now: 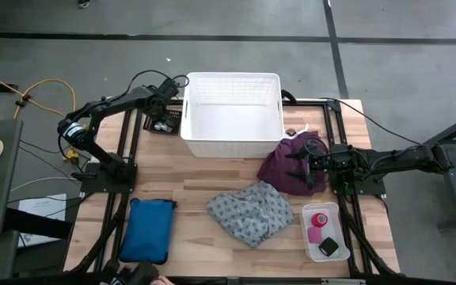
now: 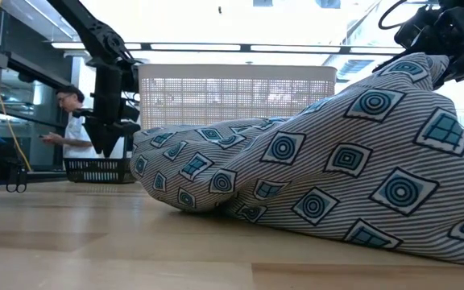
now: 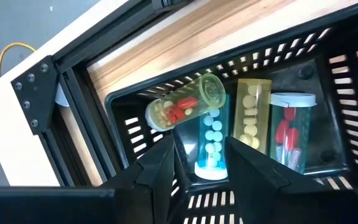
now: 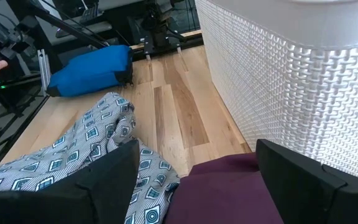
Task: Pick & place medical supplies in basket/bin
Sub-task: Put the light blue patient gown into the large white bin
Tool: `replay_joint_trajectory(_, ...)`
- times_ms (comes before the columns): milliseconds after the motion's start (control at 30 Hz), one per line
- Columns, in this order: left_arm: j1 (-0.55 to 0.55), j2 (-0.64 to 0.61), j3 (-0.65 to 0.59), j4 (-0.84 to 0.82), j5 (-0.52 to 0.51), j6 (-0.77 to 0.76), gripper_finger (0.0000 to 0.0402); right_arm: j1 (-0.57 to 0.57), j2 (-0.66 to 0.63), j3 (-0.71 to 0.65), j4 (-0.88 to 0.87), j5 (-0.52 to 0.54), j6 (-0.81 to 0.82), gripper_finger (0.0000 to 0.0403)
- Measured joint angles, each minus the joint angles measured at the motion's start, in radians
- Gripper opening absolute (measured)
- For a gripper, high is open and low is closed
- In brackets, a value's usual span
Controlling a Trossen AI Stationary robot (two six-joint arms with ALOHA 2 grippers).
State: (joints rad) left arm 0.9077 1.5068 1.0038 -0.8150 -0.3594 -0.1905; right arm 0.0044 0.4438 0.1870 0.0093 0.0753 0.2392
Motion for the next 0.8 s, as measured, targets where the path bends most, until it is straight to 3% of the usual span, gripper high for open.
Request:
replay_joint_trajectory(467, -0.035, -0.182, 0.0, -0.001, 0.0, 0.01, 0.0135, 0.0, 0.0, 0.0, 0.0, 0.0, 0.0, 0.0309)
replay_joint_trajectory(800, -0.079, -0.214, 0.0, -0.064, 0.002, -0.051, 0.0135, 0.0, 0.0, 0.0, 0.0, 0.0, 0.0, 0.0309)
